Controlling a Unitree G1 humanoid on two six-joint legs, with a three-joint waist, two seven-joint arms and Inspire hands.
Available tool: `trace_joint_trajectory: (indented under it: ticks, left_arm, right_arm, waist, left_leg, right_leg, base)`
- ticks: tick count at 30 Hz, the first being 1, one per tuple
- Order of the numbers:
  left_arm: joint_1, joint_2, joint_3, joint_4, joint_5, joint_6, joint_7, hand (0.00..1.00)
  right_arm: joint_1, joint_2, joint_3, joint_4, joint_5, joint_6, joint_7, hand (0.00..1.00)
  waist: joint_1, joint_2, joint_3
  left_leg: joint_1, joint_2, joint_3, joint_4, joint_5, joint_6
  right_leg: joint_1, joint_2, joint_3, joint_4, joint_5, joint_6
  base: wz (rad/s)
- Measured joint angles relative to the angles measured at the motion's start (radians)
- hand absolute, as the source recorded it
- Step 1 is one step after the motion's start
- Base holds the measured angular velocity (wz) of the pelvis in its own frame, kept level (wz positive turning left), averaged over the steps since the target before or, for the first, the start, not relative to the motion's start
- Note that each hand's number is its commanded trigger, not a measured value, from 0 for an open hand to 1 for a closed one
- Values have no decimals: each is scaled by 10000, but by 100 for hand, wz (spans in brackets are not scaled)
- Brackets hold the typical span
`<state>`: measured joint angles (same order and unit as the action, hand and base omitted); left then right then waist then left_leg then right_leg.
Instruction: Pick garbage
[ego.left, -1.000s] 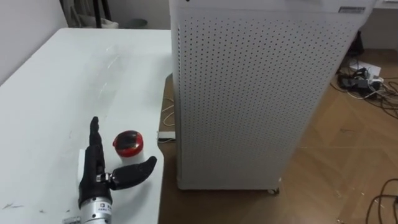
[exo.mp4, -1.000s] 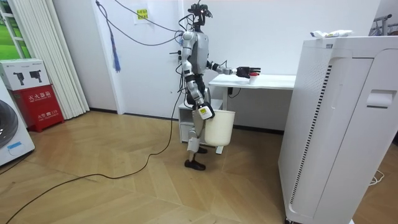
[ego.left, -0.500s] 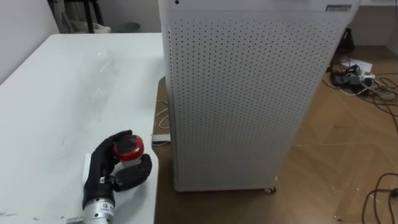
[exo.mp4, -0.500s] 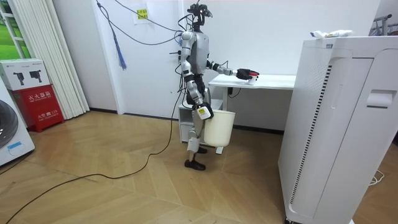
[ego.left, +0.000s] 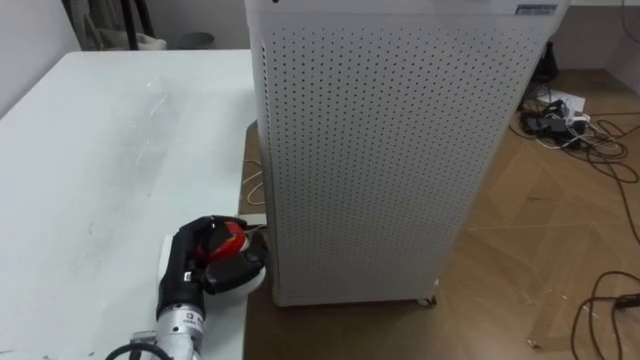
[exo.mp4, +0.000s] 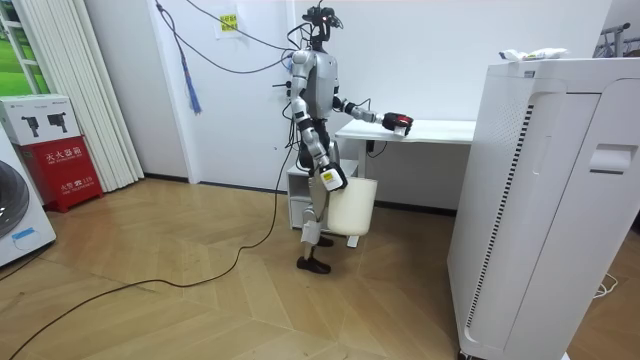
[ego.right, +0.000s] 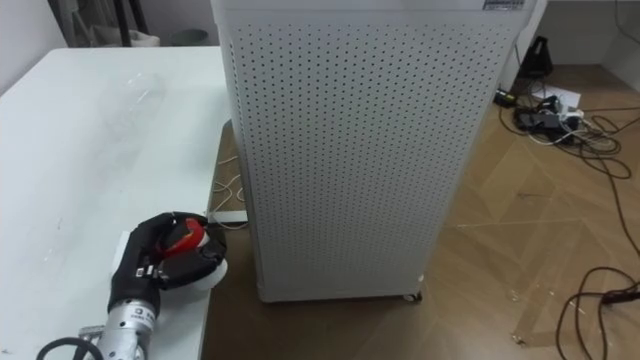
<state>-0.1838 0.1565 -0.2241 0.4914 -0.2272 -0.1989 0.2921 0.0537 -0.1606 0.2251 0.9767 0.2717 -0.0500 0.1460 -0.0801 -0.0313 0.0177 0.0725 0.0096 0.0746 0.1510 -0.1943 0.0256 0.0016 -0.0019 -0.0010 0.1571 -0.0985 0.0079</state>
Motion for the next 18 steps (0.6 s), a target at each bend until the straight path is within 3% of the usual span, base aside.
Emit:
trace_joint_trajectory:
  ticks: [7,12,18]
  left_arm:
    - [10,-44,-289,-168,-18,102,-697,100]
    - [9,-256,-778,-1205,0,492,-1402,100]
    - [9,-225,-1646,-3008,-601,514,-2121,100]
  right_arm:
    - [-450,-8,-24,-131,-55,-2,-345,100]
    - [-930,-30,-14,-752,-7,-3,-610,100]
    - [-1292,-43,-11,-1186,441,-43,-826,100]
  waist:
    - [-7,-96,-28]
    - [-4,-195,-28]
    - [-52,-305,15]
  left_leg:
    - [-197,-1,34,79,4,1]
    - [-433,-19,35,251,7,7]
    - [-452,-63,57,285,7,7]
  right_leg:
    - [-247,-7,0,133,-5,2]
    - [-452,-57,-54,246,-5,3]
    - [-468,-97,-74,271,-44,32]
  base:
    - [-2]
    - [1]
    - [-1]
